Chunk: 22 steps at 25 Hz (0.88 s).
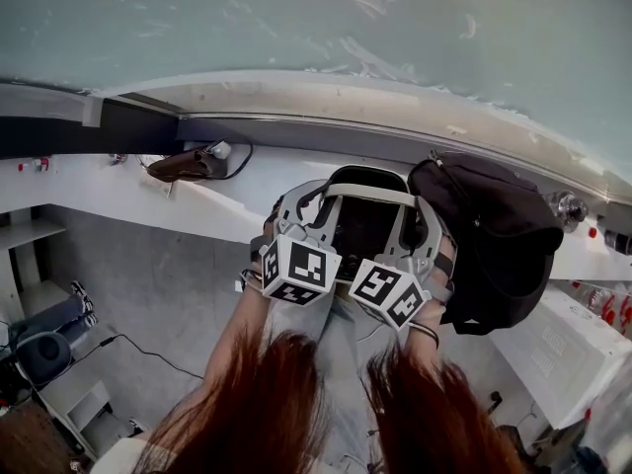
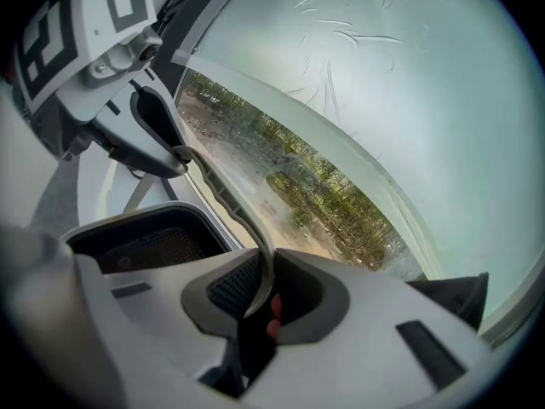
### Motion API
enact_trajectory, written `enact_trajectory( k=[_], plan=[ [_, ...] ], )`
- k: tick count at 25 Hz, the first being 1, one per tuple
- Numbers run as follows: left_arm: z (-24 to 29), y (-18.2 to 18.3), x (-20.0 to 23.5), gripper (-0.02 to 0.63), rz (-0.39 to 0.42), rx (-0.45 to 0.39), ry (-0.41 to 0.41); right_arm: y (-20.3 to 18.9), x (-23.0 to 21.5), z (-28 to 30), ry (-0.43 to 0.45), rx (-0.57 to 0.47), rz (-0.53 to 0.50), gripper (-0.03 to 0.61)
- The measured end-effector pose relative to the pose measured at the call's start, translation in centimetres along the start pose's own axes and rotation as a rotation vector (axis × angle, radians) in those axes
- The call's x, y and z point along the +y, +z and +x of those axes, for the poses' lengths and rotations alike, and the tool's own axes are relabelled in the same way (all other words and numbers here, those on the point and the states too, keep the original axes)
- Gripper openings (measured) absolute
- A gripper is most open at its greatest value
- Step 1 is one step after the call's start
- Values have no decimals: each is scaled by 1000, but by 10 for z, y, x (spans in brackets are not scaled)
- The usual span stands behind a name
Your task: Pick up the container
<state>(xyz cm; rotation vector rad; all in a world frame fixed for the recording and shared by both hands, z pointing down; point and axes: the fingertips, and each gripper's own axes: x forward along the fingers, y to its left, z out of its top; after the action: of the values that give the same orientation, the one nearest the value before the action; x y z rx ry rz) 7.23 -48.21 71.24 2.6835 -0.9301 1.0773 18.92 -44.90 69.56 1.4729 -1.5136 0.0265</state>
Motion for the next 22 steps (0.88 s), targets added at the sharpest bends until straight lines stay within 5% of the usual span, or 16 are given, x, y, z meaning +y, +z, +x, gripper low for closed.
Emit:
enact_trajectory(
  k=[22],
  plan=[
    [-52, -15, -30, 76, 52, 13, 44, -10, 19, -58, -52, -65, -51, 70]
  ],
)
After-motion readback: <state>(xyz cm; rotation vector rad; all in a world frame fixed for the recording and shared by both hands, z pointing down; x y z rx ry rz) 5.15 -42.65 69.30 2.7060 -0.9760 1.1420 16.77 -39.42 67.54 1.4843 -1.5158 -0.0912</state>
